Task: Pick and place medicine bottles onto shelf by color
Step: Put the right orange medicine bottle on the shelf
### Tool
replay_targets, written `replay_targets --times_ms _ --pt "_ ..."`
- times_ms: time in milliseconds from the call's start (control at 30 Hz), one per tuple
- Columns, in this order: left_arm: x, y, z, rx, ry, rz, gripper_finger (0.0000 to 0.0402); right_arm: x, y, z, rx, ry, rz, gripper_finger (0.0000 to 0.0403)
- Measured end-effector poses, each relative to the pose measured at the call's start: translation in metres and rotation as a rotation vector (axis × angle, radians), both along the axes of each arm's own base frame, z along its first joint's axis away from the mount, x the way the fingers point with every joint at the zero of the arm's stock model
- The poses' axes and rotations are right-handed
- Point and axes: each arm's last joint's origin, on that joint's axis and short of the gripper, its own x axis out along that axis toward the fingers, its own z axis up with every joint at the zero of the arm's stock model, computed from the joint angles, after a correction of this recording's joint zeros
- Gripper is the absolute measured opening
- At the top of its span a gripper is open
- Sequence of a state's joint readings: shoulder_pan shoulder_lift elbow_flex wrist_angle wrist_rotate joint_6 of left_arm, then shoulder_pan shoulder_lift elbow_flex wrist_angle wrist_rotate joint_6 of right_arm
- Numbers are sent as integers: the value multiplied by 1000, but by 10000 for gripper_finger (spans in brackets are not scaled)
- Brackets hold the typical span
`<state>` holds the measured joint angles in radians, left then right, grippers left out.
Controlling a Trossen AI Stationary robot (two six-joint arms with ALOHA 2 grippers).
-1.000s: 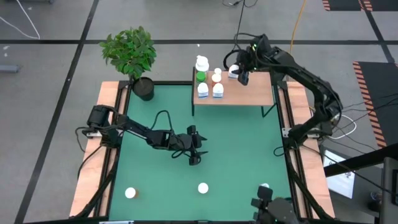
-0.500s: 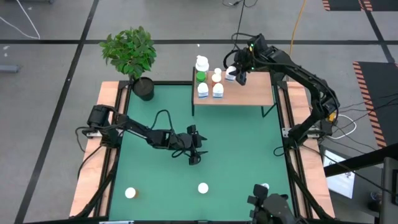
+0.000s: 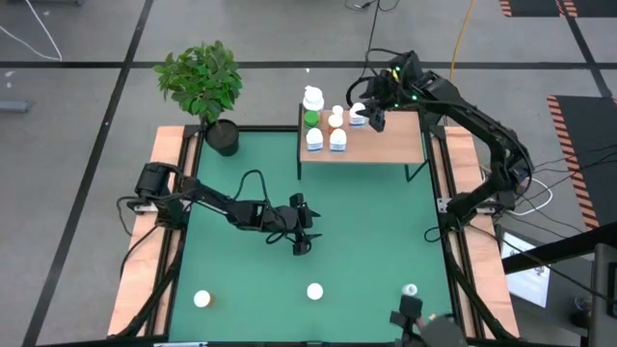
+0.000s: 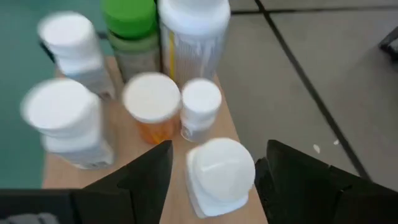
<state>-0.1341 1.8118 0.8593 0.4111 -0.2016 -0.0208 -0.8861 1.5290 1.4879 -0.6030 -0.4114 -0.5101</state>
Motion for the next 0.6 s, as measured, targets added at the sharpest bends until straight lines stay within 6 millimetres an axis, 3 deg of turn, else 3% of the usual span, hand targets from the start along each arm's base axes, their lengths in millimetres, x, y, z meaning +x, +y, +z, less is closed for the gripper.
replay_targets --times_ms 133,200,433,600 --pt "-5 2 3 12 49 37 289 -4 25 19 14 -54 10 255" --pt "-12 2 13 23 88 78 289 -5 43 18 37 -50 38 255" --pt "-34 0 55 25 73 162 289 -6 116 -4 62 -106 191 239" --pt "-38 -17 62 6 41 118 289 -7 170 -36 102 -202 286 228"
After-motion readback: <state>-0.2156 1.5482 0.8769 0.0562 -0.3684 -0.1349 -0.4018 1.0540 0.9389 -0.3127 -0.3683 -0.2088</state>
